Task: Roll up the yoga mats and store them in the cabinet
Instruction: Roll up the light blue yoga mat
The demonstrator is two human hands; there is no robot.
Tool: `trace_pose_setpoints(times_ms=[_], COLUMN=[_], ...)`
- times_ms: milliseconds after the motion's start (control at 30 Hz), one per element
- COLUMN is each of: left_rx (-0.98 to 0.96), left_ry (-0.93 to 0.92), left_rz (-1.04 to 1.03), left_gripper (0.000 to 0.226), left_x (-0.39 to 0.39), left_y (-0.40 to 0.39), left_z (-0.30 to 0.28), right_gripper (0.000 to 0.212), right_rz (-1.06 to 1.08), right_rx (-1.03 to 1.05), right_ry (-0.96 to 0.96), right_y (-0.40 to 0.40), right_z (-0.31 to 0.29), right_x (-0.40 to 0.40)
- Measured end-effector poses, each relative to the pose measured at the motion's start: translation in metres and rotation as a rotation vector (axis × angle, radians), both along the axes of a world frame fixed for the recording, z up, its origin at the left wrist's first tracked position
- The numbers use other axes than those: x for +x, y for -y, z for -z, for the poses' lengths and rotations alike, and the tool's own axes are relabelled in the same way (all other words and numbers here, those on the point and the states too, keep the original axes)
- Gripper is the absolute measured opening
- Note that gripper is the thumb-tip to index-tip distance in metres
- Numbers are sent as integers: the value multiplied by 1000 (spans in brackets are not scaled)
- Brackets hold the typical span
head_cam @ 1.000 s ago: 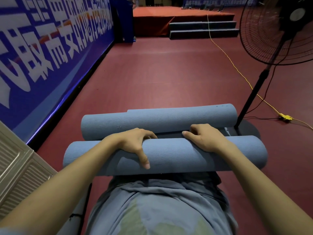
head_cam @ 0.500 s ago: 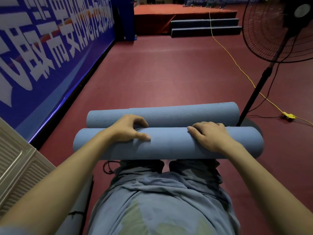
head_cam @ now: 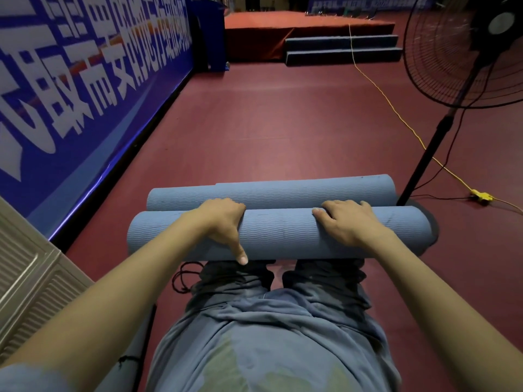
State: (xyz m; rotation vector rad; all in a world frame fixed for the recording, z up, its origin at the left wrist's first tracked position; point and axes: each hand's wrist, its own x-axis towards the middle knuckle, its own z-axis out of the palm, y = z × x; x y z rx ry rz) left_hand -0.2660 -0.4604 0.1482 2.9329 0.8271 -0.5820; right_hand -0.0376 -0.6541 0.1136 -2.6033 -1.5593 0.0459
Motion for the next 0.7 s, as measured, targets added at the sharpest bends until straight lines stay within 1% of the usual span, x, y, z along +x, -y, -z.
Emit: trace_pose_setpoints(times_ms=[67,167,300,467,567,700], left_rx=[72,125,99,-27,-13,0], left_ry=[-22,9,43,-12,-48,-32], left_rz=[20,51,97,111,133,137], left_gripper=[109,103,94,86,88,90], left_x=[3,2,-2,-8,-8,-12], left_y=[3,5,8,19,31,38], left_z=[3,6,-5,-23,-26,-20], right_gripper=[59,60,67,68,70,73], right_rz=[-11,-9,-16,-5,-8,-38], right_rx=[25,33,-75,-217,-289,-326], right_ry=[30,52,57,-150,-270,-256], right_y=[-7,-13,-15,-5,1,4], right_z=[0,-4,-14,-26,-32,-28], right_x=[1,0,-1,4,6,3])
